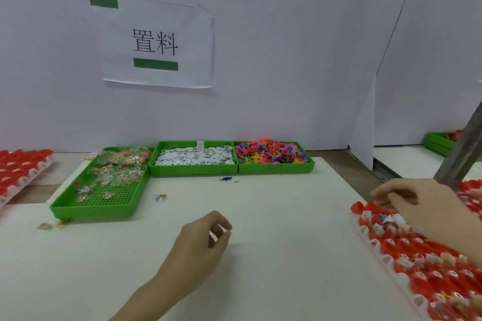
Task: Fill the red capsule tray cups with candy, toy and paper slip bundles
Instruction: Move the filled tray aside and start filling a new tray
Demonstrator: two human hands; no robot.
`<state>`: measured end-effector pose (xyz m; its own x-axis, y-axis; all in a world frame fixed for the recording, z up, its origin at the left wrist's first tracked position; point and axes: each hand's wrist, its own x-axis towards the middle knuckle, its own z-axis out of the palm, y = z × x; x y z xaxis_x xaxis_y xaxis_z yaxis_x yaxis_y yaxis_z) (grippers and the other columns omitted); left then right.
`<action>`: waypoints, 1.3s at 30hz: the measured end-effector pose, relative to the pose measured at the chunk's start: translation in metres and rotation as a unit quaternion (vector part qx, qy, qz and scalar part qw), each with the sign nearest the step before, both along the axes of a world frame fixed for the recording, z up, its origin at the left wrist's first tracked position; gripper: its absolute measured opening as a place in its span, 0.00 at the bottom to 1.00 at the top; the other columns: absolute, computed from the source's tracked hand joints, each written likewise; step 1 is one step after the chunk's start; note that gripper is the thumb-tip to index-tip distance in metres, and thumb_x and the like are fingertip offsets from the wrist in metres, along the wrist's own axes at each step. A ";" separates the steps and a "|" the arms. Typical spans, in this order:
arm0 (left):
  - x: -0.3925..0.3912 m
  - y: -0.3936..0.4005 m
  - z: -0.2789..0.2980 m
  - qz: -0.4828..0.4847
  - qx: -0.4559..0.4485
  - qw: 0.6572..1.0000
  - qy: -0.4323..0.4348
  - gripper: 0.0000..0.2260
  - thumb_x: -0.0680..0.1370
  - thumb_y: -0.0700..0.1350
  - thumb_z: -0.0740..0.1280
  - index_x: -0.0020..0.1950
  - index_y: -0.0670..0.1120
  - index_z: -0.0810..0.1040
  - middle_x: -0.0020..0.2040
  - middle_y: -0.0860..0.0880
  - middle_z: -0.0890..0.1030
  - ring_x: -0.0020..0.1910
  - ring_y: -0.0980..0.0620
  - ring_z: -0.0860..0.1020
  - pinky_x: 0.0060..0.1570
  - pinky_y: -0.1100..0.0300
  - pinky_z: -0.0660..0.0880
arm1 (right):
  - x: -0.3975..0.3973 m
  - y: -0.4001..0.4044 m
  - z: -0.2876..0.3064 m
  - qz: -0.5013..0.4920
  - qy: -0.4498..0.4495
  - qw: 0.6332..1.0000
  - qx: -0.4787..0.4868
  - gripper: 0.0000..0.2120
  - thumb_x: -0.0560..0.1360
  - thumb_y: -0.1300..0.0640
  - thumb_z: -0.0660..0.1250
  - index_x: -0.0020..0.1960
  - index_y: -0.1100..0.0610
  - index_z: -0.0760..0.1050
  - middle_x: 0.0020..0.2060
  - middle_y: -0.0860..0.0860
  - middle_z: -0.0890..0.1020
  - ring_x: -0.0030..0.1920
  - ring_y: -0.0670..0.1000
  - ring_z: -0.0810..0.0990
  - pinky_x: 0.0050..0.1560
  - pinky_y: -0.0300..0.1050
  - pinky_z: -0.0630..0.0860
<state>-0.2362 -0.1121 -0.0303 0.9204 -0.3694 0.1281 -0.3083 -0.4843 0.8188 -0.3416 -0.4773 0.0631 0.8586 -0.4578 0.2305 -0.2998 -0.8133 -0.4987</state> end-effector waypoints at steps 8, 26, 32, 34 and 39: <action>0.034 0.115 -0.005 0.141 0.087 0.980 -0.111 0.07 0.80 0.41 0.69 0.47 0.54 0.78 0.41 0.57 0.80 0.34 0.56 0.77 0.41 0.59 0.75 | 0.112 0.184 -0.042 0.209 0.012 0.976 0.056 0.18 0.80 0.66 0.59 0.47 0.48 0.82 0.38 0.44 0.84 0.41 0.41 0.82 0.46 0.41 0.80; 0.077 0.345 -0.001 0.470 0.240 0.820 -0.223 0.12 0.77 0.42 0.73 0.57 0.38 0.77 0.53 0.37 0.76 0.55 0.38 0.69 0.54 0.41 0.72 | 0.189 0.504 -0.089 0.392 0.105 0.782 0.472 0.10 0.81 0.67 0.62 0.58 0.68 0.80 0.49 0.64 0.85 0.41 0.58 0.87 0.45 0.48 0.85; 0.064 0.335 -0.022 0.460 0.235 0.817 -0.257 0.12 0.76 0.42 0.74 0.55 0.41 0.76 0.51 0.40 0.76 0.50 0.42 0.70 0.49 0.44 0.74 | 0.209 0.573 -0.108 0.329 0.188 0.716 0.587 0.10 0.80 0.63 0.67 0.53 0.71 0.80 0.49 0.67 0.85 0.41 0.59 0.88 0.43 0.49 0.86; 0.063 0.334 -0.022 0.458 0.230 0.823 -0.245 0.11 0.77 0.42 0.74 0.56 0.41 0.77 0.52 0.40 0.77 0.51 0.42 0.70 0.50 0.44 0.74 | 0.220 0.589 -0.112 0.317 0.197 0.734 0.567 0.16 0.78 0.54 0.72 0.51 0.69 0.82 0.47 0.64 0.86 0.45 0.61 0.88 0.50 0.56 0.85; 0.063 0.336 -0.019 0.451 0.219 0.838 -0.214 0.11 0.78 0.43 0.72 0.59 0.41 0.79 0.55 0.41 0.76 0.55 0.42 0.70 0.54 0.45 0.74 | 0.233 0.609 -0.111 0.267 0.226 0.772 0.531 0.23 0.70 0.49 0.77 0.58 0.63 0.79 0.50 0.60 0.86 0.48 0.59 0.87 0.51 0.54 0.85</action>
